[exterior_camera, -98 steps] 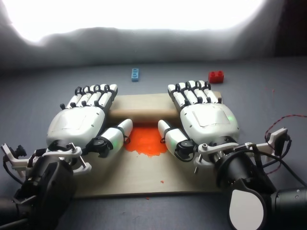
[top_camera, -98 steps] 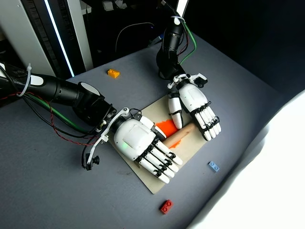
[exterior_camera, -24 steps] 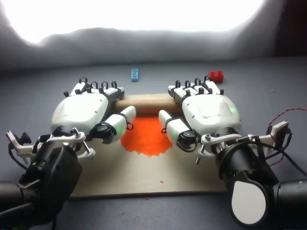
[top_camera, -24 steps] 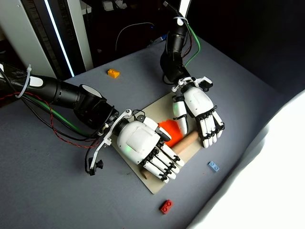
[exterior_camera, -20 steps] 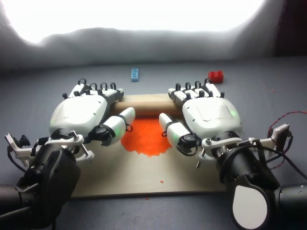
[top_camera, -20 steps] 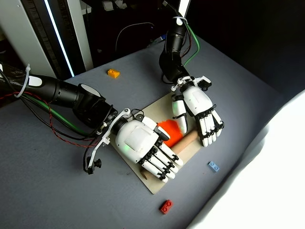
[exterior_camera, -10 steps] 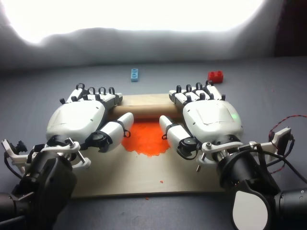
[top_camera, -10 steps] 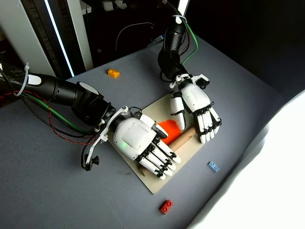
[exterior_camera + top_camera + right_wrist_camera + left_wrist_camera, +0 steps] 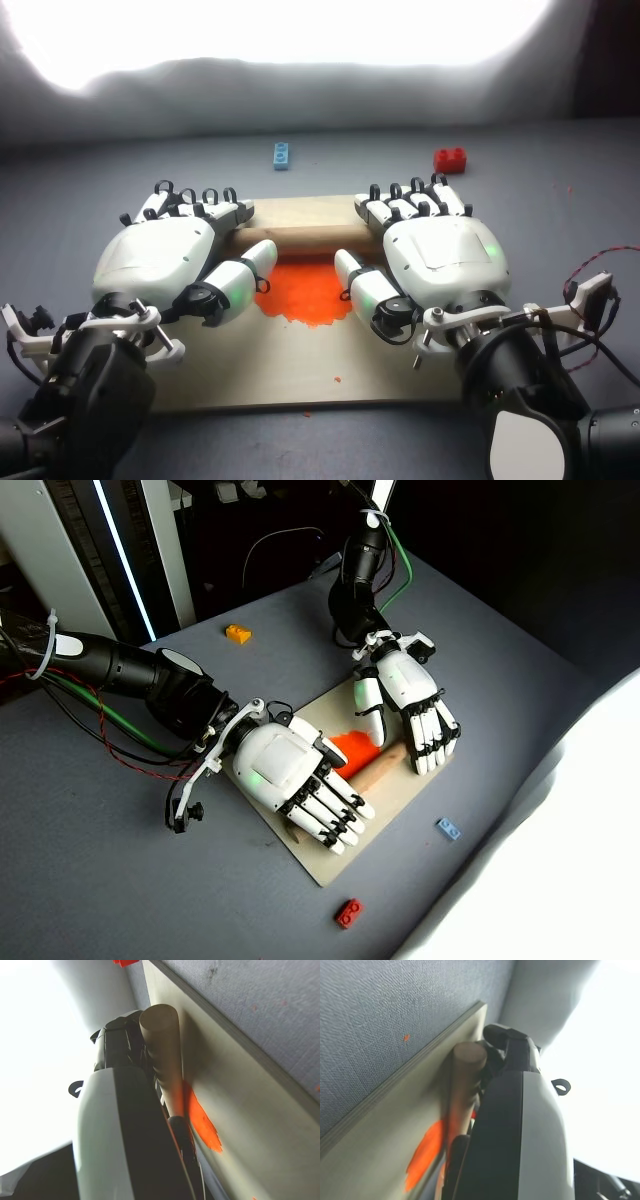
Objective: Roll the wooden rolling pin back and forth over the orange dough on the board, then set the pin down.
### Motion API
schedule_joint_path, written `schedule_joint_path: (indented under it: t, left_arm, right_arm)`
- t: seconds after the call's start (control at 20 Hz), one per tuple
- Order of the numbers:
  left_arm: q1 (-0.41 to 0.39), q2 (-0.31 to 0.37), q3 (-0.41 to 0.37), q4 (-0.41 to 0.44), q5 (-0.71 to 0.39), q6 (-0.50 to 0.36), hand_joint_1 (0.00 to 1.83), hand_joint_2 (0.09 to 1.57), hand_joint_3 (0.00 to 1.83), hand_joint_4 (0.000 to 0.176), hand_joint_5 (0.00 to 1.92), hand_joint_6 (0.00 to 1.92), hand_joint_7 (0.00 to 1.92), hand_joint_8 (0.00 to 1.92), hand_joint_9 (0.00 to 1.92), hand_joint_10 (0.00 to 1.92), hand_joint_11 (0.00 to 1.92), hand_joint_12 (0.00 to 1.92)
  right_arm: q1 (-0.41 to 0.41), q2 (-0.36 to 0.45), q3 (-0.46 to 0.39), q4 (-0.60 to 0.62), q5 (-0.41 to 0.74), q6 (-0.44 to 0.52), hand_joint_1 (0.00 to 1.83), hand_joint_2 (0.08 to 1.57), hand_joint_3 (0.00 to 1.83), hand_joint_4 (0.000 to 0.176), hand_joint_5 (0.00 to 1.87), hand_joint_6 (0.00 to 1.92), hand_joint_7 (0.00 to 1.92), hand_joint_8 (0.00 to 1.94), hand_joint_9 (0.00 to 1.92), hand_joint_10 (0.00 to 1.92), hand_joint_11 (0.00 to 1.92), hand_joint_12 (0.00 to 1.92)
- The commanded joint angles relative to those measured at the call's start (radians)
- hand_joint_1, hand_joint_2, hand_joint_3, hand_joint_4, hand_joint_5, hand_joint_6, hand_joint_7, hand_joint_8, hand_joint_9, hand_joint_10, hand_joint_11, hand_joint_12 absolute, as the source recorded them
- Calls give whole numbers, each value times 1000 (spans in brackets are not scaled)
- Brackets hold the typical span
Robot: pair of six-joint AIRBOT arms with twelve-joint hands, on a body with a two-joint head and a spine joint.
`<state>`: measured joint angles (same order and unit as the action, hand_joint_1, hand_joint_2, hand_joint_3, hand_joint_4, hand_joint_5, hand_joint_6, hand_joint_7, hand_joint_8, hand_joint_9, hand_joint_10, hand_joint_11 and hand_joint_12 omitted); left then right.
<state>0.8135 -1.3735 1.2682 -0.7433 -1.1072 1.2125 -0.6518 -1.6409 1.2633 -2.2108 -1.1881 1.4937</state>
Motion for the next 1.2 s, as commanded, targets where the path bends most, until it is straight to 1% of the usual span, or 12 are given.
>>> schedule_joint_path:
  t: [0.0,0.05,0.1,0.15,0.4,0.5,0.65,0.7,0.8,1.0,1.05,1.15]
  left_arm:
    - [5,5,-3,33,-106,-8,0,1485,0,0,437,3,492,1,435,5,0,866]
    - [7,5,-5,33,-111,-11,0,1488,0,0,443,4,494,1,440,6,0,889]
    - [9,6,-7,33,-114,-12,0,1491,1,0,438,1,493,0,432,1,0,870]
    - [14,6,-12,33,-118,-14,0,1492,1,0,438,1,486,1,422,1,0,843]
    - [41,7,-27,33,-149,-29,0,1490,0,0,438,0,492,1,438,6,0,867]
    - [52,7,-30,33,-165,-33,0,1488,0,0,440,1,491,0,435,4,0,867]
    - [64,6,-35,33,-192,-34,0,1489,0,0,446,4,502,5,435,4,0,861]
    - [69,7,-37,33,-199,-35,0,1489,0,0,441,1,496,1,434,3,0,844]
    - [81,6,-45,33,-221,-37,0,1489,0,0,450,3,513,5,455,8,0,891]
    - [98,6,-58,38,-238,-39,0,1490,1,0,438,0,489,0,425,0,0,840]
    - [101,6,-62,39,-239,-39,0,1490,0,0,439,1,488,0,429,2,0,861]
    - [105,6,-66,40,-241,-39,0,1489,0,0,452,5,503,5,445,7,0,884]
  right_arm:
    - [-5,4,-6,-63,-86,-3,0,1523,0,0,331,55,371,0,243,127,0,809]
    - [-5,4,-8,-63,-88,-6,0,1523,0,0,334,56,382,4,257,136,0,849]
    - [-6,4,-12,-63,-95,-9,0,1524,0,0,333,55,383,4,265,140,0,856]
    - [-8,4,-17,-63,-105,-15,0,1524,0,0,333,55,378,2,255,138,0,799]
    - [-15,4,-39,-63,-123,-33,0,1525,1,0,333,54,363,0,226,125,0,750]
    - [-15,4,-43,-63,-132,-37,0,1523,0,0,328,51,360,0,227,126,0,745]
    - [-14,4,-51,-64,-144,-46,0,1521,0,0,355,61,382,7,250,136,0,820]
    - [-12,4,-54,-64,-148,-48,0,1522,0,0,347,58,372,2,239,132,0,797]
    - [-12,5,-61,-64,-155,-53,0,1523,0,0,341,55,368,0,237,132,0,788]
    - [-13,10,-79,-64,-171,-60,0,1524,0,0,350,58,369,2,233,130,0,771]
    - [-14,11,-84,-64,-175,-62,0,1525,1,0,353,59,383,6,257,142,0,799]
    - [-15,14,-94,-64,-182,-66,0,1524,0,0,314,41,363,0,232,132,0,758]
